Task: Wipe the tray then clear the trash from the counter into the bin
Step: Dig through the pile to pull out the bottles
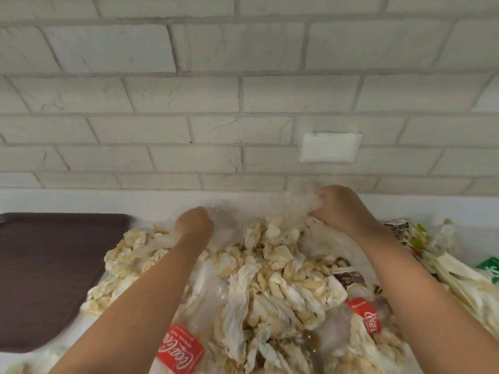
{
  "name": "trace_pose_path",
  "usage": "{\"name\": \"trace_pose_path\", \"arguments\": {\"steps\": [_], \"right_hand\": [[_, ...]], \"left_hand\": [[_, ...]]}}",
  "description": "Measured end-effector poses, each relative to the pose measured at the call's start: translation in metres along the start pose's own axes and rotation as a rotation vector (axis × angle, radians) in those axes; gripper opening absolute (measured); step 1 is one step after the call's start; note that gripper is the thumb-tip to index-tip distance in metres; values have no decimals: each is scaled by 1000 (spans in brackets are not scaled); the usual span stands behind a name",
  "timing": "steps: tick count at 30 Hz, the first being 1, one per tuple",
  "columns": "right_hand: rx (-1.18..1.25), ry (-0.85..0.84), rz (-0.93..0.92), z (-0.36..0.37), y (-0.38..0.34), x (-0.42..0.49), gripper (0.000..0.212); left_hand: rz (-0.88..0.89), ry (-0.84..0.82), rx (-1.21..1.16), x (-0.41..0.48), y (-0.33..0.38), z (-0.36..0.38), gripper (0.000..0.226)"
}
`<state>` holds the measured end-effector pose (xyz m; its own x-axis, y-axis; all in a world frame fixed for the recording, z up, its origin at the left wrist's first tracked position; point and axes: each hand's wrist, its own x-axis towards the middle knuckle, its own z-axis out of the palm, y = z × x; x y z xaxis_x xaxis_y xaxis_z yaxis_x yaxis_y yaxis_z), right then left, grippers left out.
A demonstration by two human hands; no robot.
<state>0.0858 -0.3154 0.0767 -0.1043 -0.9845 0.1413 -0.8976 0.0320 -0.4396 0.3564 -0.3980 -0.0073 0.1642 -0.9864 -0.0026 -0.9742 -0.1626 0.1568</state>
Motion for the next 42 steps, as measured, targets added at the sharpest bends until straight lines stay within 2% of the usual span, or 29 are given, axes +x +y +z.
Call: {"name": "trace_pose_path", "arguments": {"steps": [3, 7, 10, 13, 16, 18, 21, 22, 23, 26, 29, 31, 33, 35, 37, 39, 42], "right_hand": [[103, 56, 0, -15, -4, -10, 30], [360, 81, 35, -32, -13, -27, 23], [462, 127, 29, -41, -21, -40, 15], [518, 183, 57, -49, -28, -55, 12], [546, 218, 130, -54, -27, -74, 15], [540, 249, 175, -57, -25, -90, 17], [561, 316, 184, -61, -18, -121, 23], [589, 338, 195, -61, -14, -132, 25], [613, 356, 224, -63, -12, -144, 27], [674, 378, 297, -69, -2, -179, 31], [751, 394, 348, -75, 4, -218, 12], [747, 388, 367, -72, 12, -242, 16], [734, 327, 408, -61, 24, -264, 5], [698, 241, 422, -47, 42, -284, 27], [563, 226, 394, -38, 60, -300, 37], [416, 209, 356, -35, 81, -313, 50], [198, -1, 366, -27, 121, -326, 72]], "left_hand": [[51, 127, -106, -7, -5, -15, 23], [144, 229, -227, -18, -10, -41, 40], [164, 243, -362, -27, -15, -61, 28], [140, 252, -510, -43, -18, -82, 30], [169, 211, -551, -60, -25, -101, 31], [158, 163, -612, -68, -30, -112, 44], [109, 19, -663, -82, -32, -128, 82], [96, -23, -671, -89, -31, -132, 89], [115, -52, -683, -96, -29, -135, 88], [237, -105, -673, -125, -23, -133, 64], [340, -37, -620, -155, -11, -130, 36], [303, -4, -773, -182, -1, -131, 37], [239, 11, -1016, -209, 9, -127, 43], [202, -20, -1206, -235, 24, -119, 45], [168, -62, -1311, -256, 42, -108, 44], [161, -92, -1337, -278, 61, -97, 44], [125, -115, -1318, -307, 86, -75, 44]]}}
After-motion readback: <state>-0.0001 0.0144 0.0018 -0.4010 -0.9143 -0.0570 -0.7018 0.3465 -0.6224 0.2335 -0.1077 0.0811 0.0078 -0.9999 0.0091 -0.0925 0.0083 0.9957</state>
